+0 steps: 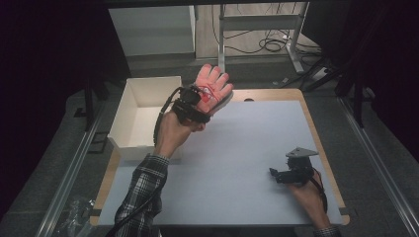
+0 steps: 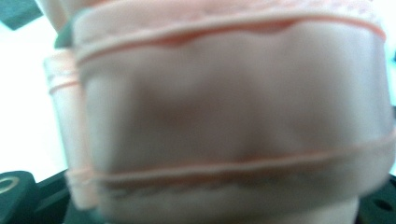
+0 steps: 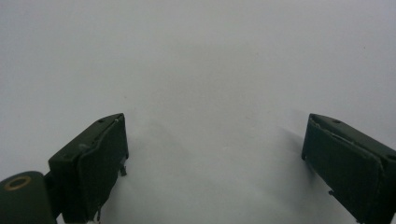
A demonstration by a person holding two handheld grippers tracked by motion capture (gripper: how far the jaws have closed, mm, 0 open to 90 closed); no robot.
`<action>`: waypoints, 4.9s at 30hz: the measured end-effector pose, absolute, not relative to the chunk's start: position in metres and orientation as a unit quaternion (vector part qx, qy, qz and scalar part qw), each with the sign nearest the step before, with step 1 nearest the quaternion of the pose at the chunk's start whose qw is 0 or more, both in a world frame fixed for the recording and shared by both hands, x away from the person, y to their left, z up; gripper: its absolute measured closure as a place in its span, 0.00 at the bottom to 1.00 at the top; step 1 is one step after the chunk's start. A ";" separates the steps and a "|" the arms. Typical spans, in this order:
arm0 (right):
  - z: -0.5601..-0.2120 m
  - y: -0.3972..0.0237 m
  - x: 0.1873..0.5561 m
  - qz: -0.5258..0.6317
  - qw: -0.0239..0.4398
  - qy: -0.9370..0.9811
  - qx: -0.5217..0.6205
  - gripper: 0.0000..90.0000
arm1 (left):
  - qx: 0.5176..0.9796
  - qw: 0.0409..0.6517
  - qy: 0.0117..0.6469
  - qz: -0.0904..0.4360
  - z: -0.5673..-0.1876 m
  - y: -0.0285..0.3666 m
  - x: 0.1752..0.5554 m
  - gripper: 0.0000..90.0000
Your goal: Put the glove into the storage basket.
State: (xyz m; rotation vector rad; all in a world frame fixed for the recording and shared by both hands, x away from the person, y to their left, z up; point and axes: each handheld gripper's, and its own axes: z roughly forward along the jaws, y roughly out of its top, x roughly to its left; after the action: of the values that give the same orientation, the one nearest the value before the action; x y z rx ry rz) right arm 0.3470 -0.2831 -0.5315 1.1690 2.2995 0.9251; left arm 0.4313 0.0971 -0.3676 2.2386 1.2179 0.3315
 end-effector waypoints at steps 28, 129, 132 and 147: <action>-0.532 -0.283 0.347 0.331 0.201 0.822 0.418 0.08 | 0.746 0.243 0.594 0.178 -0.378 0.220 0.436 0.47; -0.532 -0.283 0.347 0.331 0.201 0.822 0.418 0.08 | 0.781 0.266 0.541 0.164 -0.431 0.213 0.422 0.02; -0.532 -0.283 0.347 0.331 0.201 0.822 0.418 0.08 | 0.782 0.276 0.531 0.174 -0.429 0.214 0.416 0.02; -0.532 -0.283 0.347 0.331 0.202 0.822 0.417 0.08 | 0.786 0.313 0.496 0.197 -0.415 0.218 0.385 0.01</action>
State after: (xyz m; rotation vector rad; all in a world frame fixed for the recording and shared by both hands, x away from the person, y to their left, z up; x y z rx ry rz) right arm 0.3469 -0.2830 -0.5317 1.1652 2.2953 0.9242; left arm 0.3847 0.2184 -0.4150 2.0720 1.3078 0.5182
